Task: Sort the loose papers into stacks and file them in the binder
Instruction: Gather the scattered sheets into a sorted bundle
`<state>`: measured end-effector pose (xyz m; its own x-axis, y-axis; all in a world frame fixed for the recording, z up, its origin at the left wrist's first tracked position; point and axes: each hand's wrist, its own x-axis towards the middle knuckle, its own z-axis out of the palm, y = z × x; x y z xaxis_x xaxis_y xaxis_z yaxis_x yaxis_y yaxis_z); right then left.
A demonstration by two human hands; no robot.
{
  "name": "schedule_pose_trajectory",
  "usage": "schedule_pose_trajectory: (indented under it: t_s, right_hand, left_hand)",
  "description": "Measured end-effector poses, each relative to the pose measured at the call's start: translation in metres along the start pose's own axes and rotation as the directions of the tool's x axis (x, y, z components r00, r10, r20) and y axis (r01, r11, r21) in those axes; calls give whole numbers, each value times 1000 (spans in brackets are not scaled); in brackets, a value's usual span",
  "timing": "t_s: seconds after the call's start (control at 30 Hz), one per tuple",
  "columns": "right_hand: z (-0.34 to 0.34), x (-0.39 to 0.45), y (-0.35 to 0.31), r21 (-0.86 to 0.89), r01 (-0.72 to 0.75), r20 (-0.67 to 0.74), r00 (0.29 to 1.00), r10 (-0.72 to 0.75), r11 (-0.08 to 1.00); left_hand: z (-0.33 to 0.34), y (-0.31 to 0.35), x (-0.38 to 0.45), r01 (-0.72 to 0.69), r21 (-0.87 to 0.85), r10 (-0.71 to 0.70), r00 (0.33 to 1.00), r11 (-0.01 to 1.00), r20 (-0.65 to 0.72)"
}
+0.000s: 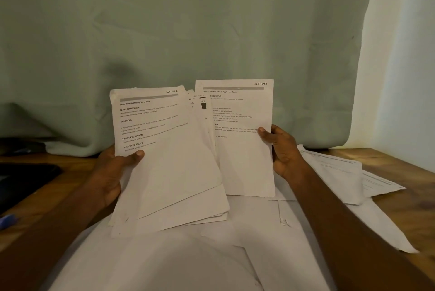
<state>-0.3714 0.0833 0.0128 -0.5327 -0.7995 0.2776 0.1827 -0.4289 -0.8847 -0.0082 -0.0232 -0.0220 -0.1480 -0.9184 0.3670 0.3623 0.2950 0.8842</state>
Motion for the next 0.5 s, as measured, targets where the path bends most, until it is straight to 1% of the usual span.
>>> schedule_pose_trajectory:
  t_s: [0.07, 0.13, 0.17, 0.2, 0.23, 0.3, 0.33, 0.37, 0.4, 0.43, 0.5]
  right_hand:
    - [2, 0, -1, -8, -10, -8, 1000, 10, 1000]
    - [3, 0, -2, -53, -28, -54, 998, 26, 998]
    - [3, 0, -1, -111, -48, -102, 994, 36, 993]
    - [2, 0, -1, -223, -75, -157, 987, 40, 972]
    - [1, -1, 2, -355, -102, -206, 978, 29, 929]
    - [-1, -2, 12, -598, -128, -271, 961, -50, 791]
    - [-2, -4, 17, -678, -142, -292, 953, -87, 722]
    - [-2, -5, 22, -719, -159, -310, 945, -108, 676]
    - [1, -8, 24, -725, -195, -340, 935, -98, 661]
    - [4, -9, 26, -701, -222, -362, 930, -70, 677]
    - [11, -7, 31, -529, -272, -347, 934, 87, 804]
  left_hand:
    - [-2, -1, 2, 4, -3, -4, 1000, 1000, -3]
    - [-4, -1, 3, -1, -17, 0, 1000, 1000, -17]
    - [-5, 0, 3, -4, -21, 4, 1000, 1000, -20]
    - [-6, 2, 2, -4, -31, 3, 1000, 1000, -14]
    - [-7, 3, 2, 3, -46, -3, 1000, 999, -8]
    - [-8, 6, 1, 21, -82, -22, 1000, 996, -6]
    - [-9, 8, 0, 23, -102, -24, 1000, 995, -6]
    - [-10, 9, 0, 20, -116, -22, 1000, 993, -12]
    - [-11, 9, -1, 17, -128, -19, 1000, 992, -17]
    - [-13, 8, 1, 12, -134, -15, 1000, 991, -23]
    - [-17, 6, 1, 12, -146, -15, 1000, 989, -18]
